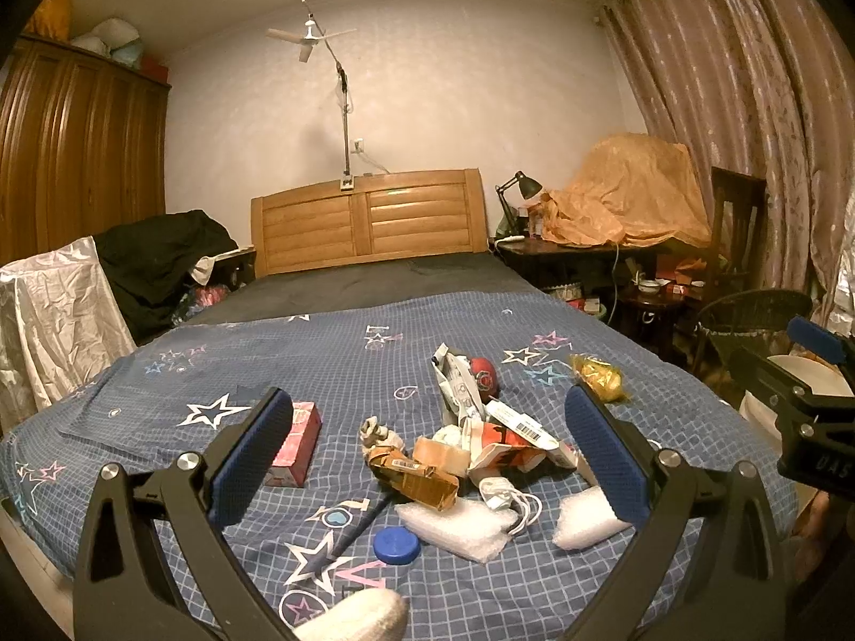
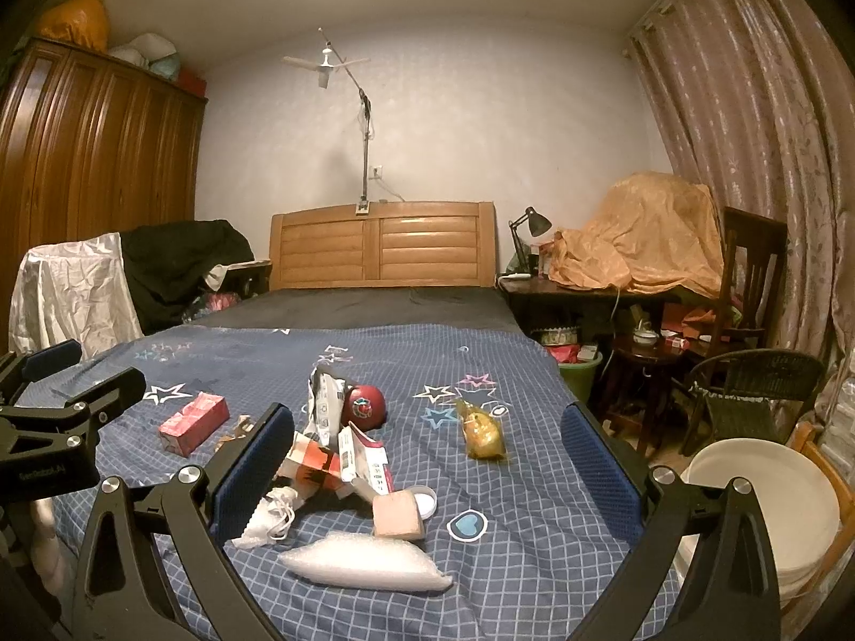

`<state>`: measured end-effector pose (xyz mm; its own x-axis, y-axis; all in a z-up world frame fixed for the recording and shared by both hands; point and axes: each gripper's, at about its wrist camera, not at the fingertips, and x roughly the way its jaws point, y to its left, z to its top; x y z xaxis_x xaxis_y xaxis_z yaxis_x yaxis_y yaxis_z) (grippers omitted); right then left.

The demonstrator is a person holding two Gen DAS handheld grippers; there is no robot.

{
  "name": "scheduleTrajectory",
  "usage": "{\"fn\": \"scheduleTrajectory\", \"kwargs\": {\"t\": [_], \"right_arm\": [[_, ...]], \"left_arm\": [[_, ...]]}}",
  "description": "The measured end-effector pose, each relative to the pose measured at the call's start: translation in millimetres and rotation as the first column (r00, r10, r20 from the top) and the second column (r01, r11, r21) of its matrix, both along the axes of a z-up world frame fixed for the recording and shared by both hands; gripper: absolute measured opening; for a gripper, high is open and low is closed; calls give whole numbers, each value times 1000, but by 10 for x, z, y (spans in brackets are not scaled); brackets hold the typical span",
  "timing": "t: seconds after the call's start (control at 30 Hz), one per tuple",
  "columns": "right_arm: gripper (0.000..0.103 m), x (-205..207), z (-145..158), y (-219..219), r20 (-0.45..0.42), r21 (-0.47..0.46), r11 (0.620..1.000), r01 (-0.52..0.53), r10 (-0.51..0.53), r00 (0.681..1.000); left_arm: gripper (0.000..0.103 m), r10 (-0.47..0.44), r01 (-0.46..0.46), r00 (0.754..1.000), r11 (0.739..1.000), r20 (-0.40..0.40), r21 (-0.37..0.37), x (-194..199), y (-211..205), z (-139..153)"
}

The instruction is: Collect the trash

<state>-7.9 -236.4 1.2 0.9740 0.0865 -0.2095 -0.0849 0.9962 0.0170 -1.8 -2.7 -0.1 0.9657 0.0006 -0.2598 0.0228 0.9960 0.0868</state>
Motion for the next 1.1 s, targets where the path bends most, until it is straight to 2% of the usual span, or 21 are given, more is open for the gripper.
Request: {"fn": "scheduleTrajectory", "kwargs": {"t": [0.53, 0.73, 1.1], "right_arm": [[100, 45, -41, 5, -25, -6, 1000, -8, 8, 1000], [100, 73, -65, 12, -44, -11, 1000, -10, 10, 999], [100, 87, -79, 31, -55, -18, 1000, -15, 14, 998]], "left_arm": [[98, 3, -2, 999, 1000, -37, 4, 85, 42, -100], [98, 9, -10, 993, 1000, -120, -5, 171, 72, -159], [98, 16, -15, 989, 1000, -146, 3, 203, 79, -197]]}}
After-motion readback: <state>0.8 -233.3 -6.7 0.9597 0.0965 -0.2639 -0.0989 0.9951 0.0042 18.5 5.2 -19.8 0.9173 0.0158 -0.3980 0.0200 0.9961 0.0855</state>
